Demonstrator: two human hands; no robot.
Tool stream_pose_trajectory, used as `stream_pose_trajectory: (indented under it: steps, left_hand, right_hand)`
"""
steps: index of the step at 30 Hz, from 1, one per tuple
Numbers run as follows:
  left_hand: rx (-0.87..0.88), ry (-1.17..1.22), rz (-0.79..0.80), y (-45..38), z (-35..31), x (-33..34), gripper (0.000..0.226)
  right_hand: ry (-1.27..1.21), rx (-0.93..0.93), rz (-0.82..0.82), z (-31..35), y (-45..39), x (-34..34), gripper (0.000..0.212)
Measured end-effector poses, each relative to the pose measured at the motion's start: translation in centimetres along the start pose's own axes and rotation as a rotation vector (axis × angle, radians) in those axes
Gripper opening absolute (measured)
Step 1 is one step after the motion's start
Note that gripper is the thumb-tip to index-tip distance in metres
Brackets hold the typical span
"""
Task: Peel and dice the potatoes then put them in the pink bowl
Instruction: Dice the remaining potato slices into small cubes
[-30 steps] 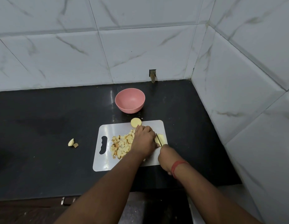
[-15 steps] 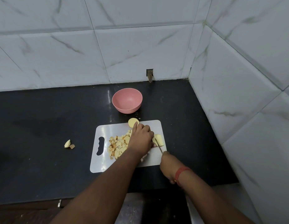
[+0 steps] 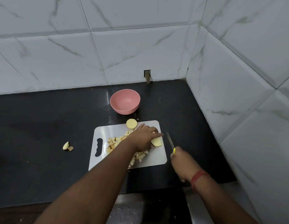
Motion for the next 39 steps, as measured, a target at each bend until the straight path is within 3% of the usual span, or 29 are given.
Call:
stream_pose_trajectory:
  steps: [5, 12, 20, 29, 39]
  left_hand:
    - [0.009, -0.093, 0.008, -1.0, -0.4, -0.3, 0.05]
    - [-0.144, -0.13, 0.006, -0.9, -0.6, -0.5, 0.043]
    - [-0.255, -0.088, 0.02, -0.7, -0.5, -0.1, 0.044]
    - [-0.275, -0.028, 0.002, -0.5, -0.1, 0.2, 0.049]
    - [-0.317, -0.024, 0.008, -0.4, -0.2, 0.1, 0.052]
  right_hand:
    - [-0.052, 0.048, 0.02, -0.4, 0.2, 0.0, 0.012]
    - [0.012, 0.093, 0.047, -1.2, -1.0, 0.8, 0.011]
    - [0.149, 0.17, 0.078, -0.4, -2.7, 2.1, 0.032]
    - [0.276, 0.143, 0.101, 0.5, -2.8, 3.1, 0.042]
    - [0.204, 0.156, 0.086, 0.6, -2.0, 3.0, 0.046]
Point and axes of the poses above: each hand's wrist, its own y-axis away from the middle knuckle, its own x-axis out of the palm, z = x × y, the point moved 7 cm from there along -y, towards the middle knuckle, and after that the axes turned 2 degrees about x, right-handed, at the moved point
